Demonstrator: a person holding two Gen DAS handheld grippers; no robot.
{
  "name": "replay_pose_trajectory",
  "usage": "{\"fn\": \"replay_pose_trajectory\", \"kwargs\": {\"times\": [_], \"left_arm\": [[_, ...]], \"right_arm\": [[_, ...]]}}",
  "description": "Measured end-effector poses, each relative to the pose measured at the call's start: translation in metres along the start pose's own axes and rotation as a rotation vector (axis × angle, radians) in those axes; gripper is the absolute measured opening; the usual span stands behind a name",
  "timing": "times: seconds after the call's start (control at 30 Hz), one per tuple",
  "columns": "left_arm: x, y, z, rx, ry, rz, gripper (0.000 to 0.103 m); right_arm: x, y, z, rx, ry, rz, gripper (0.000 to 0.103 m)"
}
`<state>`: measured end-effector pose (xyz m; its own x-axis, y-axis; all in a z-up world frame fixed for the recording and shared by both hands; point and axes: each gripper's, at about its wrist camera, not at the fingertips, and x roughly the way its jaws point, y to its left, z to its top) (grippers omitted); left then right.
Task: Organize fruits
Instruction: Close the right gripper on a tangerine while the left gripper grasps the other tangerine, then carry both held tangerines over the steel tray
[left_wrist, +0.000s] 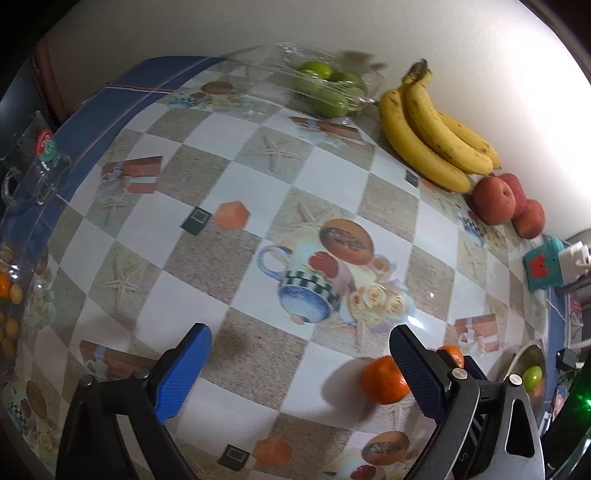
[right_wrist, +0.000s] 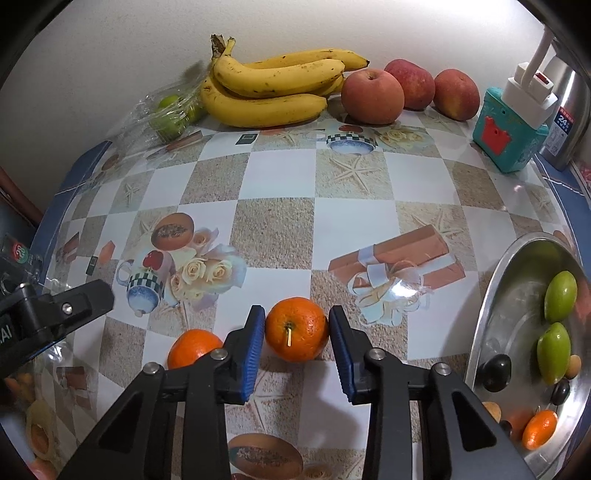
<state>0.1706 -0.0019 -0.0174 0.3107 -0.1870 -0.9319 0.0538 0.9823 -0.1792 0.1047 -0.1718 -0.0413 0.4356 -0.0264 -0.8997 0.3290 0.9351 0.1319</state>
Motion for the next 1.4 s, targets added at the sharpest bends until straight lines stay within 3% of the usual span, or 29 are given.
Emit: {"fn": "replay_pose_trajectory", "kwargs": {"times": [0.2, 0.37, 0.43, 0.7, 0.8, 1.4], "left_arm": [[0.003, -0.013, -0.005, 0.029, 0.043, -0.069, 0.098], [0.016, -0.025, -0.015, 0.028, 0.117, -0.146, 0.083], [0.019, -0.029, -0.018, 0.032, 0.135, -0.163, 0.072], [0.027, -0.036, -0.026, 0.027, 0.178, -0.203, 0.051], [0.026, -0.039, -0.026, 0.031, 0.180, -0.225, 0.037], [0.001, -0.039, -0.034, 0.019, 0.169, -0.260, 0.036]], "right_arm": [[-0.012, -0.009, -0.007, 0.009, 0.003, -0.031, 0.037], [-0.019, -0.017, -0.014, 0.021, 0.012, -0.035, 0.037], [-0.021, -0.018, -0.016, 0.022, 0.015, -0.034, 0.037], [-0.027, -0.021, -0.019, 0.021, 0.010, -0.029, 0.037], [-0.028, -0.021, -0.019, 0.024, 0.012, -0.027, 0.037], [-0.051, -0.020, -0.037, 0.023, 0.006, -0.008, 0.037]]}}
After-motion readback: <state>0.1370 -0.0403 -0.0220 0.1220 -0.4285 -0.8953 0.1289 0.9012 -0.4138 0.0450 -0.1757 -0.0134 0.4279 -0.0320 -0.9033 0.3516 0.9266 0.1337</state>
